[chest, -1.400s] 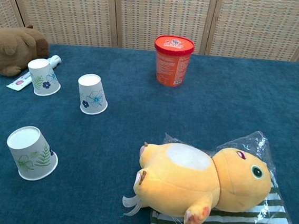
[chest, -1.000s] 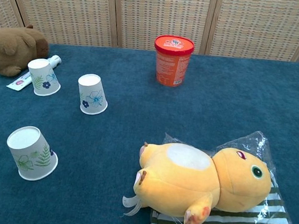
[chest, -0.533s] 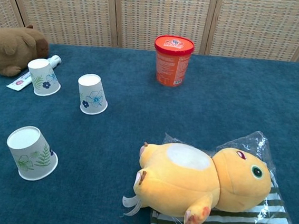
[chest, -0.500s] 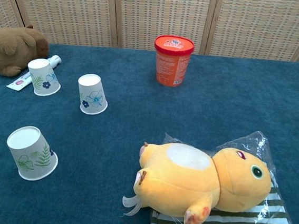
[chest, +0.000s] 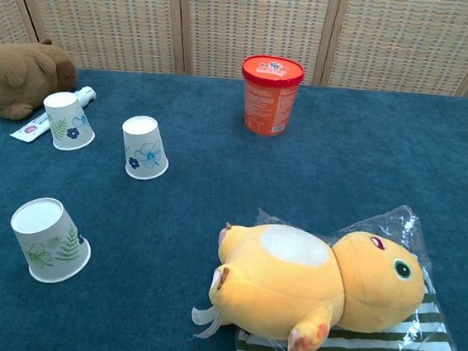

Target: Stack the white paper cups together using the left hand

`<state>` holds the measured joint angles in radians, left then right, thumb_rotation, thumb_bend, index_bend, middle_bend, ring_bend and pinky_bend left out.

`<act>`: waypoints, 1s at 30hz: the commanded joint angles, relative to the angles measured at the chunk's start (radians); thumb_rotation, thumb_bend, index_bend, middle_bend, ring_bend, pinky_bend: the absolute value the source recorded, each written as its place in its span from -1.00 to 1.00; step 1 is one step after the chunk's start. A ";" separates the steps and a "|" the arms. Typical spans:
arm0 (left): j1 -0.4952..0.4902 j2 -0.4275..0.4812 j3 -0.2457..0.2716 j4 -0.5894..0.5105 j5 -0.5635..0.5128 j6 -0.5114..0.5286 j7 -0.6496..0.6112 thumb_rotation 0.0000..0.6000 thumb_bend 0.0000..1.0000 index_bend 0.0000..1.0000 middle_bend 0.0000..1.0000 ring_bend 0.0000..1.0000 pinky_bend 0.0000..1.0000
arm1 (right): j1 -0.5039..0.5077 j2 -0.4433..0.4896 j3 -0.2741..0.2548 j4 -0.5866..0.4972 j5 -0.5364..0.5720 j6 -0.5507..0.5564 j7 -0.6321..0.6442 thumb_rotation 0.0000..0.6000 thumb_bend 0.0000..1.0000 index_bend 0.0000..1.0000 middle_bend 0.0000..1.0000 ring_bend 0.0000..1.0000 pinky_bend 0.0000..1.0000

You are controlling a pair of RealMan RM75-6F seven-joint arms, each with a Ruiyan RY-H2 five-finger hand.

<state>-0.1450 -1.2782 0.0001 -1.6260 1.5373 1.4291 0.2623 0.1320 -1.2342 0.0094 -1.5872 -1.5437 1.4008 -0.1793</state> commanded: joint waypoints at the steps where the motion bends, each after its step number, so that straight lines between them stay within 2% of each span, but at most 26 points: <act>1: -0.004 0.000 -0.002 -0.002 -0.002 -0.006 -0.005 1.00 -0.52 -1.00 -1.00 -1.00 -1.00 | 0.000 -0.001 0.000 0.001 0.002 -0.002 0.000 1.00 -1.00 -1.00 -1.00 -1.00 -1.00; 8: -0.025 0.009 -0.020 -0.013 -0.020 -0.034 -0.018 1.00 -0.52 -0.96 -1.00 -1.00 -1.00 | 0.001 -0.001 0.002 0.003 0.008 -0.004 0.002 1.00 -1.00 -1.00 -1.00 -1.00 -1.00; 13: -0.073 0.044 -0.066 -0.050 -0.066 -0.094 -0.018 1.00 -0.52 -0.86 -1.00 -1.00 -1.00 | 0.004 -0.002 0.003 0.006 0.013 -0.014 0.006 1.00 -1.00 -1.00 -1.00 -1.00 -1.00; 16: -0.175 0.093 -0.144 -0.084 -0.182 -0.248 -0.013 1.00 -0.52 -0.81 -1.00 -1.00 -1.00 | 0.006 -0.002 0.005 0.010 0.019 -0.019 0.017 1.00 -1.00 -1.00 -1.00 -1.00 -1.00; 18: -0.222 0.111 -0.171 -0.102 -0.250 -0.321 0.023 1.00 -0.52 -0.79 -1.00 -1.00 -1.00 | 0.007 0.000 0.007 0.013 0.023 -0.021 0.026 1.00 -1.00 -1.00 -1.00 -1.00 -1.00; 21: -0.290 0.120 -0.204 -0.108 -0.345 -0.411 0.071 1.00 -0.52 -0.78 -1.00 -1.00 -1.00 | 0.008 0.003 0.010 0.016 0.029 -0.025 0.039 1.00 -1.00 -1.00 -1.00 -1.00 -1.00; 24: -0.339 0.117 -0.223 -0.101 -0.411 -0.457 0.119 1.00 -0.52 -0.78 -1.00 -1.00 -1.00 | 0.009 0.005 0.010 0.018 0.031 -0.028 0.049 1.00 -1.00 -1.00 -1.00 -1.00 -1.00; 30: -0.492 0.060 -0.264 -0.046 -0.615 -0.568 0.245 1.00 -0.52 -0.78 -1.00 -1.00 -1.00 | 0.015 0.007 0.015 0.033 0.046 -0.045 0.082 1.00 -1.00 -1.00 -1.00 -1.00 -1.00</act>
<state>-0.5575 -1.1887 -0.2348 -1.6996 1.0208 0.9242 0.4475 0.1454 -1.2281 0.0228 -1.5574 -1.5011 1.3591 -0.1013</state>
